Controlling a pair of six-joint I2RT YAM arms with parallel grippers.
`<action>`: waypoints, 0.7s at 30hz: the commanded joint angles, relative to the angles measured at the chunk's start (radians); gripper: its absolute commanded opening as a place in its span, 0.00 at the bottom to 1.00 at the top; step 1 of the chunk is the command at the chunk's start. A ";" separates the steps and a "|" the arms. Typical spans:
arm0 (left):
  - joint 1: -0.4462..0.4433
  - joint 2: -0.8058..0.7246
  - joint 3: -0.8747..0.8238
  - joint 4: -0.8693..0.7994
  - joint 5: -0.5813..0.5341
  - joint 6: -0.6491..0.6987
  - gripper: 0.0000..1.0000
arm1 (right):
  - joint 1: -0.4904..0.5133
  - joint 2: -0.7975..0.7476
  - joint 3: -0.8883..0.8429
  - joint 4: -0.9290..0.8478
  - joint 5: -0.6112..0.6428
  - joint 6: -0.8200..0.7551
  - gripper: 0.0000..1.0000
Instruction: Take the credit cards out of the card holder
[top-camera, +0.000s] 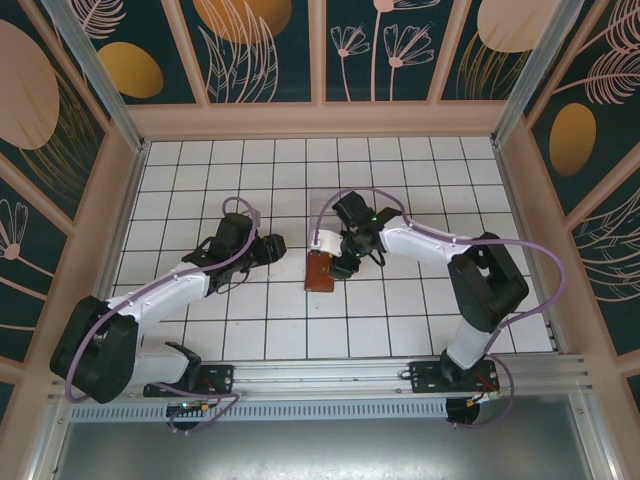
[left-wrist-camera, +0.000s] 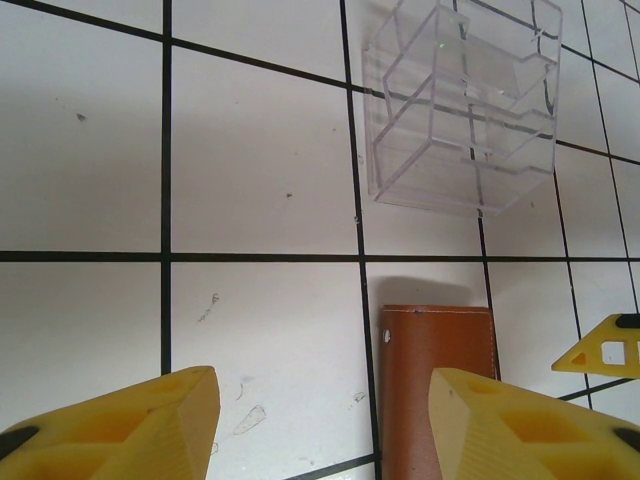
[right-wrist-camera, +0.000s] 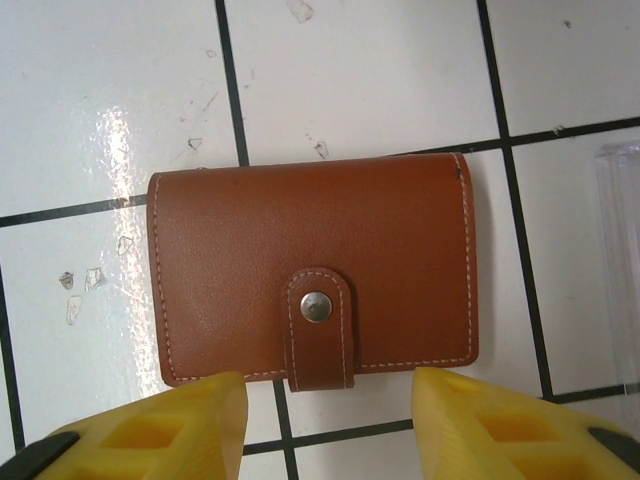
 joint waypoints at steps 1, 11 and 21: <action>-0.004 -0.013 -0.012 0.009 -0.008 -0.008 0.59 | 0.011 0.043 0.047 -0.046 -0.038 -0.036 0.46; -0.004 0.001 -0.017 0.022 0.009 -0.012 0.59 | 0.033 0.104 0.080 -0.057 -0.054 -0.059 0.40; -0.004 0.027 -0.024 0.072 0.072 -0.031 0.58 | 0.040 0.162 0.091 -0.040 -0.043 -0.053 0.38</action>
